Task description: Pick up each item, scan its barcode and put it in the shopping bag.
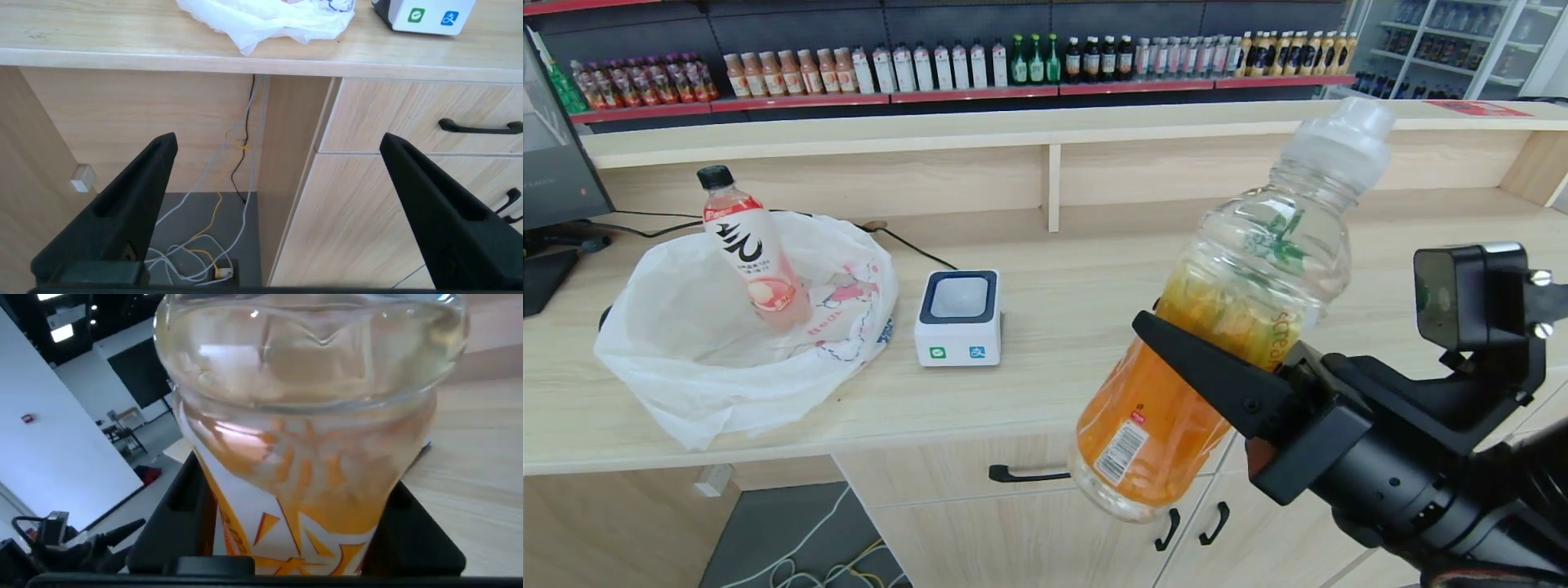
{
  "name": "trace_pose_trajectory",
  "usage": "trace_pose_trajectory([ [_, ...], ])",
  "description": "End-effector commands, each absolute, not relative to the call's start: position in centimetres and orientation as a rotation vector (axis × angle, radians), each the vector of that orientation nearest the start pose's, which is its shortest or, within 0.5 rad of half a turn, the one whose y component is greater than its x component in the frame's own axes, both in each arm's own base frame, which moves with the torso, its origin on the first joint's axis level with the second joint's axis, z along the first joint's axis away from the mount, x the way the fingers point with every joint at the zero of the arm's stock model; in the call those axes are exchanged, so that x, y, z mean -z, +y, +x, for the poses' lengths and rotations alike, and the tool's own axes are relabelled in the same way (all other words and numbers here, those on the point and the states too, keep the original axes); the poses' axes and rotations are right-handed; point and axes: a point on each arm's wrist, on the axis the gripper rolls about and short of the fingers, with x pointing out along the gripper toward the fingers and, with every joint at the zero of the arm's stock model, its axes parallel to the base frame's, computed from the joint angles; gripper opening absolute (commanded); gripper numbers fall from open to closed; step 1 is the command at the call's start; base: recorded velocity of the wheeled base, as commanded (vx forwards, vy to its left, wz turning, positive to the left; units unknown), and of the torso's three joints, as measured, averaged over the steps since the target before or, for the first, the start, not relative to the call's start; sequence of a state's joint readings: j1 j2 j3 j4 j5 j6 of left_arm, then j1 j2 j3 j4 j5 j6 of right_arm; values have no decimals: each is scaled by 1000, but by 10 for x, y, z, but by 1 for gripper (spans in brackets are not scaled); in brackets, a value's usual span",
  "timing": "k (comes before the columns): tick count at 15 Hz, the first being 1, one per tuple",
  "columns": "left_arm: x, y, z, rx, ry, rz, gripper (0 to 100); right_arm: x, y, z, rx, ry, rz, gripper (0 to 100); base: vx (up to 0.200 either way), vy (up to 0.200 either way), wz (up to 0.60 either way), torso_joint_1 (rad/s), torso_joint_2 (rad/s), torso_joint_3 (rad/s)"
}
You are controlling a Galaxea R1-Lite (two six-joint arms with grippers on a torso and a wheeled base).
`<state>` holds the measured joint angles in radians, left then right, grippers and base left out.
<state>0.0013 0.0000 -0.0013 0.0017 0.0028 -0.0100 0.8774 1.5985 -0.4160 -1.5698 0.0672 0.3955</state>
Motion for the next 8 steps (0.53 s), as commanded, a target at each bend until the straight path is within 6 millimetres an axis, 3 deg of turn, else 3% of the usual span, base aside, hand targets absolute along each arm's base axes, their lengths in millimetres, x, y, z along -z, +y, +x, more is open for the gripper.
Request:
trace_pose_trajectory([
  [1, -76, 0, -23, -5, 0, -11, 100, -211, 192, 144, -1047, -184, 554, 0, 0, 0, 0, 0, 0, 0],
  [4, -75, 0, -23, -5, 2, -11, 100, -211, 209, 134, -1124, -143, 603, 0, 0, 0, 0, 0, 0, 0],
  [5, -76, 0, -23, -5, 0, -11, 100, -218, 217, 139, -1135, -151, 646, 0, 0, 0, 0, 0, 0, 0],
  [8, -76, 0, -23, -5, 0, -11, 100, -220, 219, 139, -1153, -102, 740, 0, 0, 0, 0, 0, 0, 0],
])
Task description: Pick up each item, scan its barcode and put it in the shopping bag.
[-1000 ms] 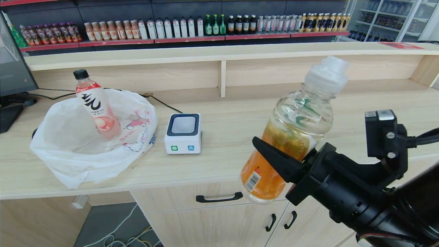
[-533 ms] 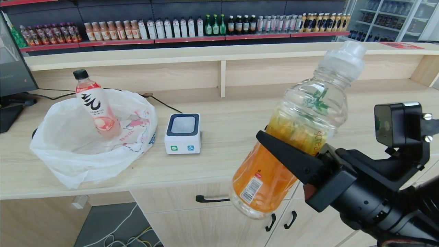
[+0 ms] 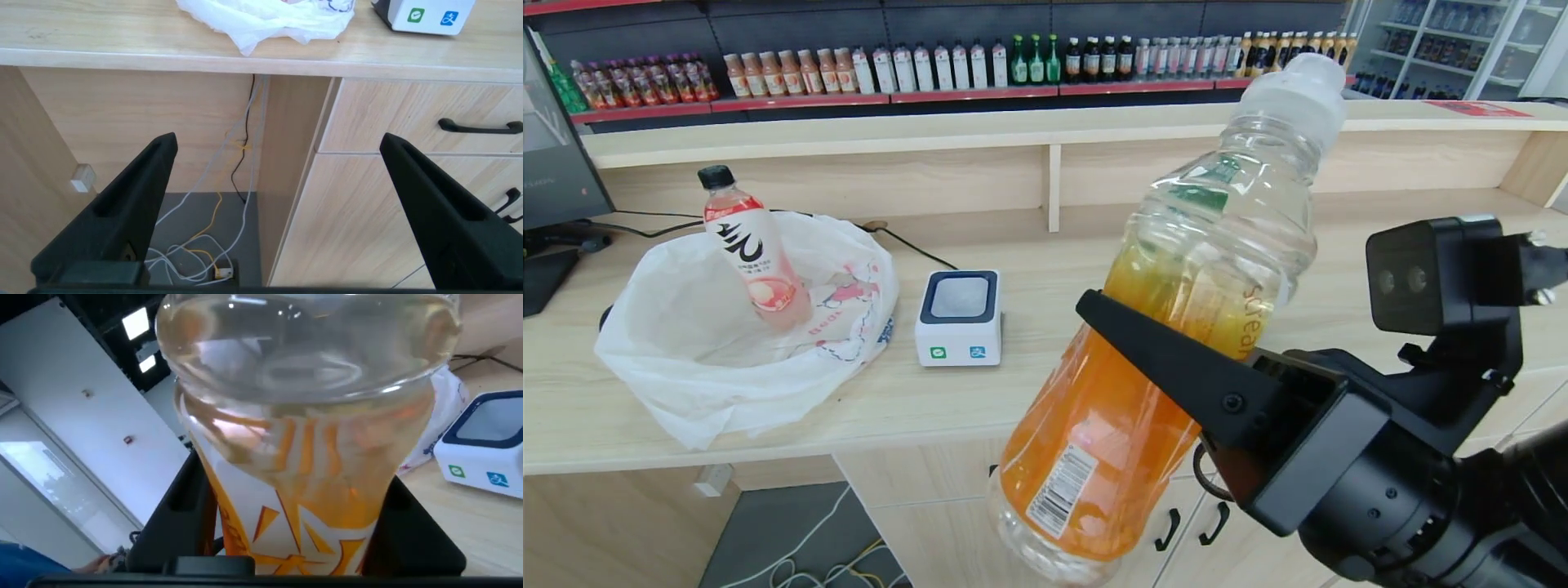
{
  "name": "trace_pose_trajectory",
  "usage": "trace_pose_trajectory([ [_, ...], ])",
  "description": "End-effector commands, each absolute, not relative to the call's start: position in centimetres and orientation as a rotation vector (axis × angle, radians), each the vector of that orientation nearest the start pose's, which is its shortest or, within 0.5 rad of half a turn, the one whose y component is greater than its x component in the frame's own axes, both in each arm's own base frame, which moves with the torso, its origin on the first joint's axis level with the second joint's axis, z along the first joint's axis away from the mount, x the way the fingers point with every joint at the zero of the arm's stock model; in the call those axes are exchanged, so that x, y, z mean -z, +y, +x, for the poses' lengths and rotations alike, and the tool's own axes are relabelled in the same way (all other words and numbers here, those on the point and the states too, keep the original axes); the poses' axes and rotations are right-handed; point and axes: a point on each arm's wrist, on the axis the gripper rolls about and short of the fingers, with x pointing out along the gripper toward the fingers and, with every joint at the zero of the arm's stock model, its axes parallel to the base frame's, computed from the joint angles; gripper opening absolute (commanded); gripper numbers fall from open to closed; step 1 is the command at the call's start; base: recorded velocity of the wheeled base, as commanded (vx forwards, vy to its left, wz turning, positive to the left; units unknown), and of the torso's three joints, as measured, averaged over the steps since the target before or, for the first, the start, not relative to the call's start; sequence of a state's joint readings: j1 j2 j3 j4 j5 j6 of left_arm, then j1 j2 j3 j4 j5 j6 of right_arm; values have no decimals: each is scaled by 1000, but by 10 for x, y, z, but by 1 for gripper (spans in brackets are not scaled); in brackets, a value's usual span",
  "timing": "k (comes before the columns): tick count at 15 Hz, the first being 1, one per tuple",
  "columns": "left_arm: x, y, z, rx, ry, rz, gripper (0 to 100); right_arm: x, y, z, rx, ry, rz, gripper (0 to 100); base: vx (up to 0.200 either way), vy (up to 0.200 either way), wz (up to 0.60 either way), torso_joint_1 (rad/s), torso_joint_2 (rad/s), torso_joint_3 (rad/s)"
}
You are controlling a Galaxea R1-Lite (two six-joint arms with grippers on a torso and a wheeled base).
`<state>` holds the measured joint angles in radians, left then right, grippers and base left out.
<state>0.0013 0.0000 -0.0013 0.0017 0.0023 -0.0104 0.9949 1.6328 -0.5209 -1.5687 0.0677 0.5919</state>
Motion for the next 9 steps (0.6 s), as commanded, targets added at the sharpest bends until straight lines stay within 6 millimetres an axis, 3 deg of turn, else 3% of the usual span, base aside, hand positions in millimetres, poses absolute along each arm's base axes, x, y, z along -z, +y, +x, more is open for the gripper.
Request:
trace_pose_trajectory([
  [1, -76, 0, -23, -5, 0, -11, 100, -220, 220, 139, -1158, -89, 758, 0, 0, 0, 0, 0, 0, 0],
  [9, -76, 0, -23, -5, 0, -11, 100, -233, 206, 123, -1206, -66, 882, 0, 0, 0, 0, 0, 0, 0],
])
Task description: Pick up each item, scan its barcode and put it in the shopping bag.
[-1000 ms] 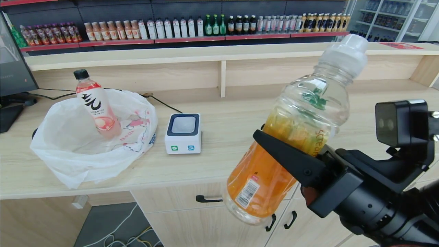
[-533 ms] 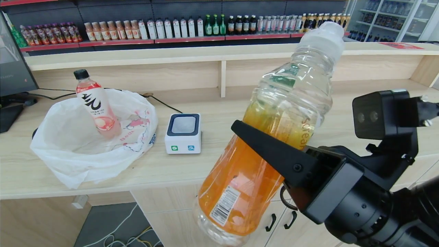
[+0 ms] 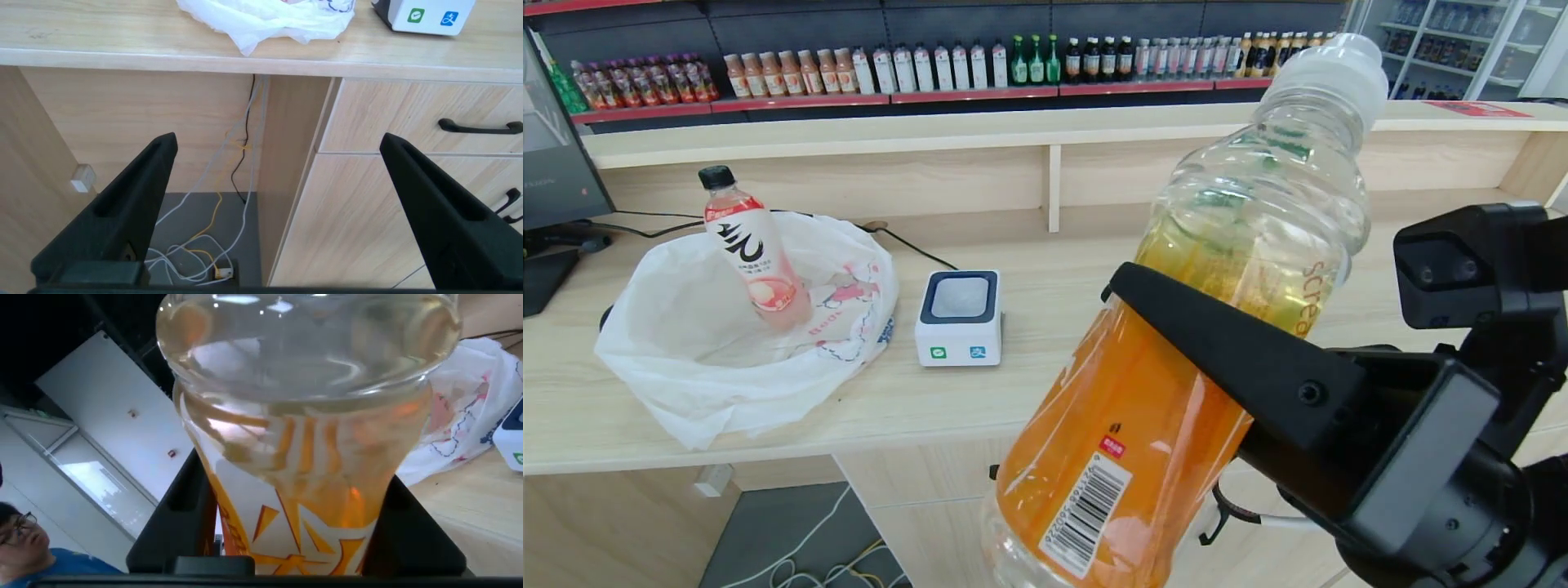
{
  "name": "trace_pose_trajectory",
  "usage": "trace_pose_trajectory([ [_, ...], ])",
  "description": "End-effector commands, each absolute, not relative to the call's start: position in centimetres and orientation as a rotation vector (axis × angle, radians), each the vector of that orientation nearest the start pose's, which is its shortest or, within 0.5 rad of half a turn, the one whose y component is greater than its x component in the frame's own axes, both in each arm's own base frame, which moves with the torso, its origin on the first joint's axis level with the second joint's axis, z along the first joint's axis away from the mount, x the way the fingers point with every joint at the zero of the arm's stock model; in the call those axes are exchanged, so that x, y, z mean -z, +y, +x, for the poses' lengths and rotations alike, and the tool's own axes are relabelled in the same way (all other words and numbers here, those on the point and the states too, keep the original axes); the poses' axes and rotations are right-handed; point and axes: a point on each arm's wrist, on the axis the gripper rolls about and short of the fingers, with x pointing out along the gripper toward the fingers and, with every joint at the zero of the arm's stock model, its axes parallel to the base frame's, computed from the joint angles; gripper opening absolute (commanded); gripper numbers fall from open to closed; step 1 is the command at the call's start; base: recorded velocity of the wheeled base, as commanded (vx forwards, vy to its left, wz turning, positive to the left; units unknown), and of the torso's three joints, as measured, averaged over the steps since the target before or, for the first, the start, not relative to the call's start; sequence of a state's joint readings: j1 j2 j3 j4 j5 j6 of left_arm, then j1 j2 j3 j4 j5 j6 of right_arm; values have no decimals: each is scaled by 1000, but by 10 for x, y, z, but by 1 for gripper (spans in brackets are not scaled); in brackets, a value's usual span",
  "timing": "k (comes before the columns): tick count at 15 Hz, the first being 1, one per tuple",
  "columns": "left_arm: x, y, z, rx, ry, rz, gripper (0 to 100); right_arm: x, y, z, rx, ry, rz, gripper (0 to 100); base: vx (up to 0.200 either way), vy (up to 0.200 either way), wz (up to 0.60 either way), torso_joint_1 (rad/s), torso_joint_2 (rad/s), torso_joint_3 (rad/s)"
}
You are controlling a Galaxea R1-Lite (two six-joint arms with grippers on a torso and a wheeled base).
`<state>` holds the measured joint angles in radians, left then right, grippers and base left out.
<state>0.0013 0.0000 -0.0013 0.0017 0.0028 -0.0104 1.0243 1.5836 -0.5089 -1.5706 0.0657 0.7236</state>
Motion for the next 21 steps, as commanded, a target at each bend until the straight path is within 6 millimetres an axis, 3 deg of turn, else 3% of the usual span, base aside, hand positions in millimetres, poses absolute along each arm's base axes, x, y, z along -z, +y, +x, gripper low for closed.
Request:
trace_pose_trajectory([
  [1, -75, 0, -23, -5, 2, -11, 100, -232, 205, 123, -1205, -56, 885, 0, 0, 0, 0, 0, 0, 0],
  [7, -76, 0, -23, -5, 0, -11, 100, -243, 196, 116, -1231, -60, 966, 0, 0, 0, 0, 0, 0, 0],
  [21, -75, 0, -23, -5, 2, -11, 100, -236, 199, 118, -1221, -25, 956, 0, 0, 0, 0, 0, 0, 0],
])
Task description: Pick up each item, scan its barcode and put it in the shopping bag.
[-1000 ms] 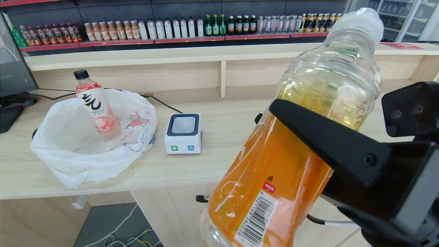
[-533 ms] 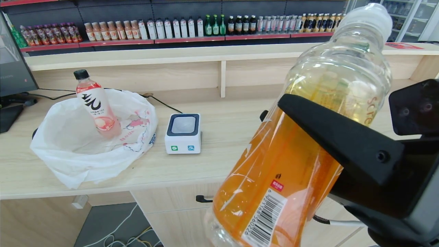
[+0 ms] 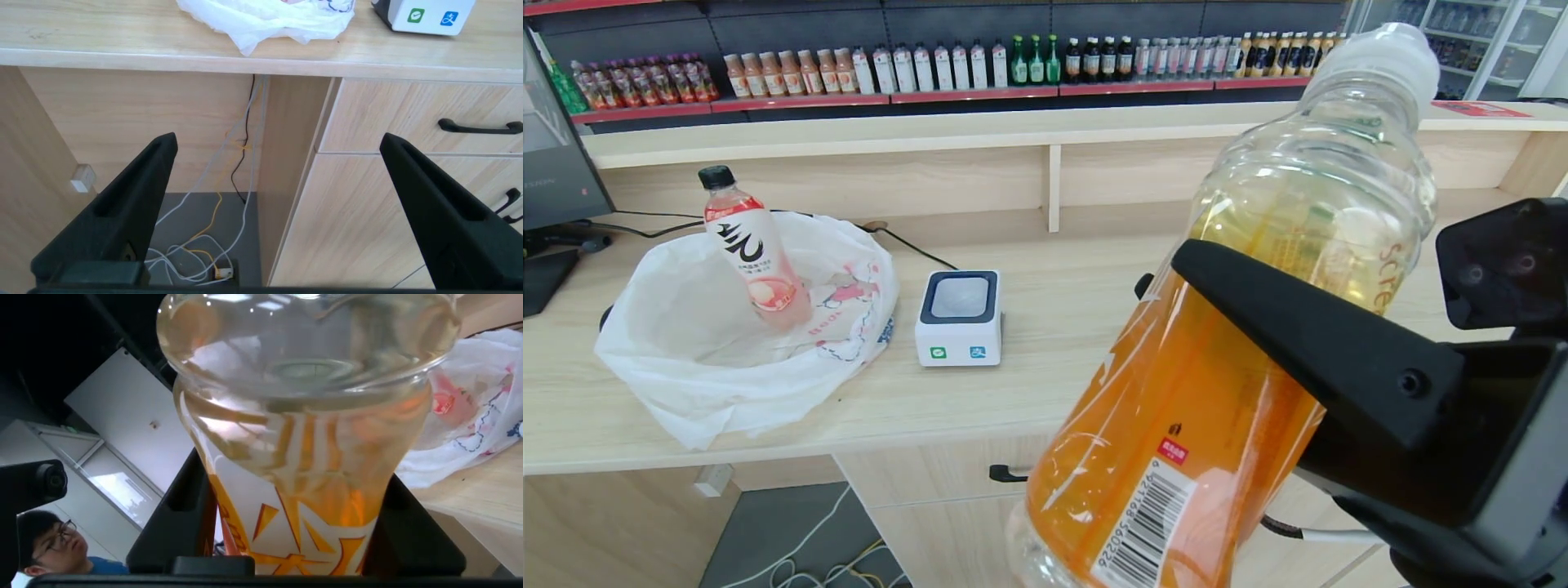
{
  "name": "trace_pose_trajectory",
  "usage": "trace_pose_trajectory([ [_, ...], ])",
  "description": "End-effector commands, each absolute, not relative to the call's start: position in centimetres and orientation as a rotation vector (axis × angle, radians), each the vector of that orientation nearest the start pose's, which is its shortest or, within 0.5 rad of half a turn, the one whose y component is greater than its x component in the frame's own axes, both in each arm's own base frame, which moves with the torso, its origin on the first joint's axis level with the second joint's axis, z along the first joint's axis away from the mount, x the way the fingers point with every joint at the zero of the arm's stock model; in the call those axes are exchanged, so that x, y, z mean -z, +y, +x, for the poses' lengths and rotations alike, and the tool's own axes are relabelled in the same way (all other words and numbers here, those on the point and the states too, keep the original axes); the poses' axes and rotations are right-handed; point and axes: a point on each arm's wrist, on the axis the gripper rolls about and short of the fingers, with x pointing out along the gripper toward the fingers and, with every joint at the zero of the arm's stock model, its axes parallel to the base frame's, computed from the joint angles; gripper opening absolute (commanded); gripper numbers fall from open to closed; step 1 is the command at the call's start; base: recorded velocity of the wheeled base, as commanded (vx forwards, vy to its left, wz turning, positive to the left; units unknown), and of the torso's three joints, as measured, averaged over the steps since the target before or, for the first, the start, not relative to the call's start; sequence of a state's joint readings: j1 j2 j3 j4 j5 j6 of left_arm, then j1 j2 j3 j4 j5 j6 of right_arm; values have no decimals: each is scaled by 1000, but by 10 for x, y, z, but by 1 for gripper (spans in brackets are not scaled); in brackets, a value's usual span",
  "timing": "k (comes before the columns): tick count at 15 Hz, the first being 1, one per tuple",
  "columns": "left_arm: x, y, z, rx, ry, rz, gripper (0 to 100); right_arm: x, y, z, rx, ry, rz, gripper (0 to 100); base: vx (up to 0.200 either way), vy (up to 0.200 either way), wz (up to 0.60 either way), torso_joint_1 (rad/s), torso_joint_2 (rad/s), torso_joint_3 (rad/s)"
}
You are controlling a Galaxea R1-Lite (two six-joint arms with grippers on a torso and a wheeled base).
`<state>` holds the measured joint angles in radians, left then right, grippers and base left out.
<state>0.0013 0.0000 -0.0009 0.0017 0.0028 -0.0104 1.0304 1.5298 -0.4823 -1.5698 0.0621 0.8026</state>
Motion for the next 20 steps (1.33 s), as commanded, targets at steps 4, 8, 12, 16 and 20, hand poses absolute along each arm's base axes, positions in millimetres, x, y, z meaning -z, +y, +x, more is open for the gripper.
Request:
trace_pose_trajectory([
  [4, -76, 0, -23, -5, 0, -11, 100, -235, 200, 118, -1220, -22, 955, 0, 0, 0, 0, 0, 0, 0],
  [8, -76, 0, -23, -5, 0, -11, 100, -232, 202, 119, -1217, -16, 944, 0, 0, 0, 0, 0, 0, 0],
  [12, -76, 0, -23, -5, 0, -11, 100, -228, 203, 120, -1211, -14, 909, 0, 0, 0, 0, 0, 0, 0],
  [16, -75, 0, -23, -5, 2, -11, 100, -207, 204, 133, -1177, -55, 682, 0, 0, 0, 0, 0, 0, 0],
  [20, -76, 0, -23, -5, 0, -11, 100, -170, 186, 152, -1018, -56, 404, 0, 0, 0, 0, 0, 0, 0],
])
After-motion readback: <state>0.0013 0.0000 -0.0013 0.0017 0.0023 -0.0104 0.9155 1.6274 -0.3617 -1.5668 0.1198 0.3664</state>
